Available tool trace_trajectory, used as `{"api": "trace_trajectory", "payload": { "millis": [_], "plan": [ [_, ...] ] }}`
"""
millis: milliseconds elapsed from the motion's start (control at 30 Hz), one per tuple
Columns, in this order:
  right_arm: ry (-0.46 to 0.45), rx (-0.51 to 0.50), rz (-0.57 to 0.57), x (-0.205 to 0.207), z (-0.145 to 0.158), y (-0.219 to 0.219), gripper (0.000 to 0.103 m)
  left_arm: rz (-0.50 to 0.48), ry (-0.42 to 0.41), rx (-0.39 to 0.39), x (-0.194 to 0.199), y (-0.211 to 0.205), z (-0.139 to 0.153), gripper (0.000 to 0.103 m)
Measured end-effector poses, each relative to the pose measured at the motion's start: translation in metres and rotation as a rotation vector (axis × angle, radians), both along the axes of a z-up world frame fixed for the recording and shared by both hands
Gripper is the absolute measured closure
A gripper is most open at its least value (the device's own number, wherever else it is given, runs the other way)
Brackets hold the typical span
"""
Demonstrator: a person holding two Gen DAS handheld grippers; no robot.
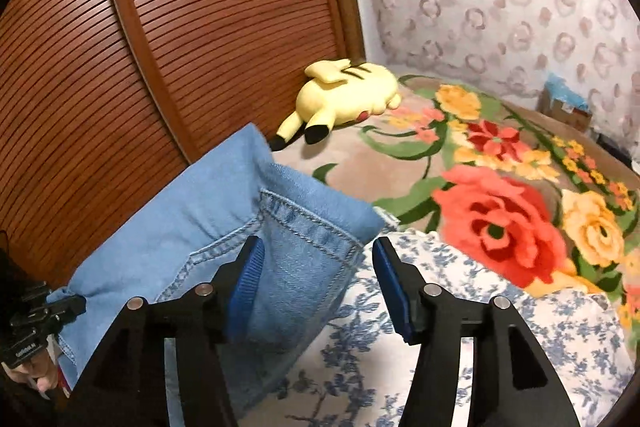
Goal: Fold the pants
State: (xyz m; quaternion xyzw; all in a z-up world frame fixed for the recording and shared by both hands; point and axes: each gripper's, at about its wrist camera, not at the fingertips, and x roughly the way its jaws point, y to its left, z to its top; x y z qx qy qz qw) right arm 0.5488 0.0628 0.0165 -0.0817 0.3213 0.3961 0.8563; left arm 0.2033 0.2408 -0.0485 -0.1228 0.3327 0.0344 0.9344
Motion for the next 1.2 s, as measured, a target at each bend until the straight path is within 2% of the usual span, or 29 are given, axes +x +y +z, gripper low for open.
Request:
{"api": "trace_trajectory", "payload": {
  "millis": [67,100,200,300,400,667,900,967,1000,1100,1167,1200],
  "plan": [
    [-0.041,-0.005,-0.003,-0.012,0.006,0.002,0.044,0.01,0.009,0.003,0.0,0.001,-0.002,0.096],
    [-0.072,-0.005,-0.011,-0.032,0.011,0.017,0.044,0.015,0.011,0.006,-0.001,-0.001,-0.002,0.096],
    [-0.141,0.03,-0.029,-0.063,0.024,0.014,0.044,0.022,0.005,0.003,0.0,-0.001,-0.004,0.096],
    [-0.107,0.075,0.053,-0.082,0.025,0.015,0.044,0.027,0.002,0.018,0.0,-0.005,-0.003,0.096],
    [-0.104,0.06,0.115,-0.097,0.016,0.027,0.044,0.031,0.002,0.031,0.0,-0.007,-0.003,0.096],
    [-0.091,-0.025,0.096,-0.096,-0.024,0.052,0.044,0.045,-0.004,0.073,0.002,-0.012,0.0,0.091],
    [-0.11,-0.044,0.076,-0.086,-0.029,0.071,0.043,0.062,-0.022,0.104,0.001,-0.015,0.007,0.073],
    [-0.112,-0.038,0.069,-0.086,-0.029,0.071,0.043,0.065,-0.026,0.109,-0.001,-0.015,0.009,0.065],
    [-0.113,-0.039,0.066,-0.086,-0.028,0.069,0.043,0.066,-0.033,0.109,-0.003,-0.015,0.01,0.056],
    [-0.111,-0.037,0.064,-0.09,-0.029,0.068,0.043,0.063,-0.032,0.121,-0.004,-0.015,0.013,0.054],
    [-0.107,-0.031,0.066,-0.093,-0.028,0.062,0.043,0.057,-0.036,0.126,-0.006,-0.016,0.015,0.041],
    [-0.103,-0.026,0.067,-0.095,-0.027,0.06,0.043,0.056,-0.045,0.125,-0.008,-0.016,0.016,0.029]
  ]
}}
